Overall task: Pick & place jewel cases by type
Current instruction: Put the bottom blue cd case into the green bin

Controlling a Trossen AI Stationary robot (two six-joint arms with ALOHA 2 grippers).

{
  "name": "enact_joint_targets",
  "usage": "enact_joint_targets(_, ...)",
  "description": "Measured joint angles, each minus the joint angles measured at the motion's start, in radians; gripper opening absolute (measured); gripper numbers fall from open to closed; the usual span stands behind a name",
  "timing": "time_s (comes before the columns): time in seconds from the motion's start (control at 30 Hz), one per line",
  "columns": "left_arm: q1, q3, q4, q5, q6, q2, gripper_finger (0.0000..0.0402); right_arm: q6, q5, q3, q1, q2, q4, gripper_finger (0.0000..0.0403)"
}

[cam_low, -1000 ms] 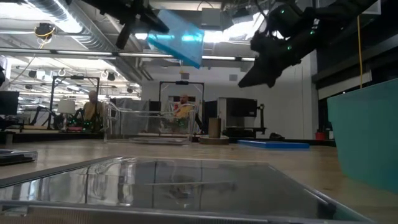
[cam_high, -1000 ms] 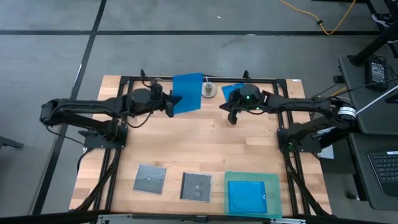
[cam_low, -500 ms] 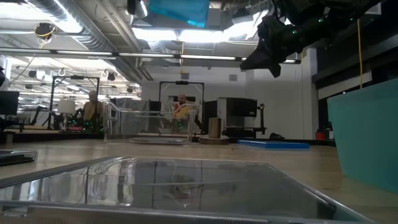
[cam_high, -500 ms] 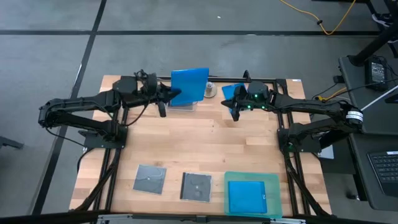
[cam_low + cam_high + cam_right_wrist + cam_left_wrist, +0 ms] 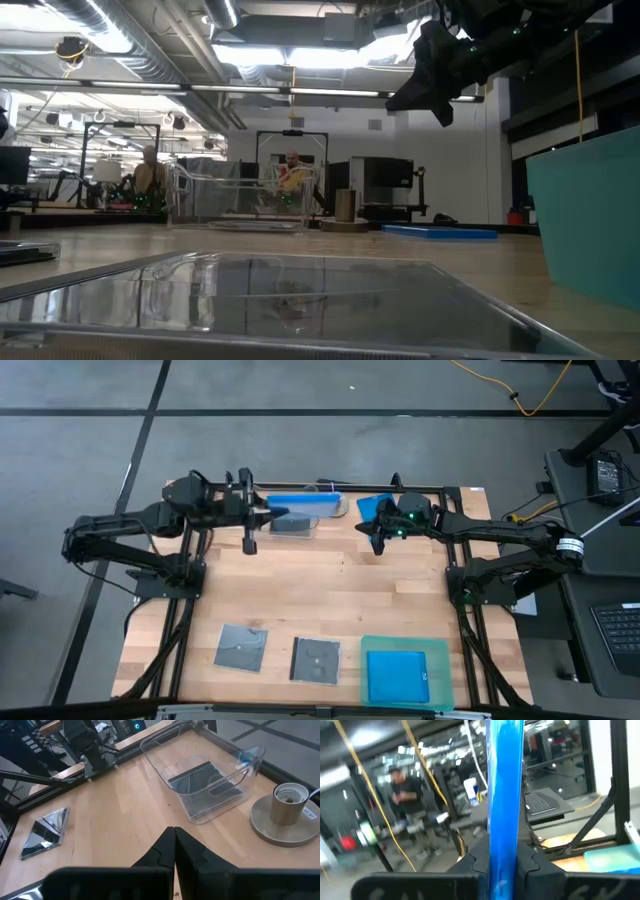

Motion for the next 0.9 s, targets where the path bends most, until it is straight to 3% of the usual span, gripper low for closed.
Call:
enact_joint_targets(0.33,-0.062,0.131,-0.014,-0.036,0.354,0.0,0.0022,0.023,0.0,0.0,0.0,0.0,0.0,0.0007)
enact_joint_targets(0.7,-0.223,0.233,-0.084,-0.182,0.765,0.0,0.0022,0.026,0.003,0.0,-0.001,0.0,0.0,0.0007)
enact_joint_targets(0.9,-0.34,0.238,-0.082,-0.323,0.995,0.002,0.0022,0.05,0.013,0.0,-0.001,0.0,0.0,0.0007)
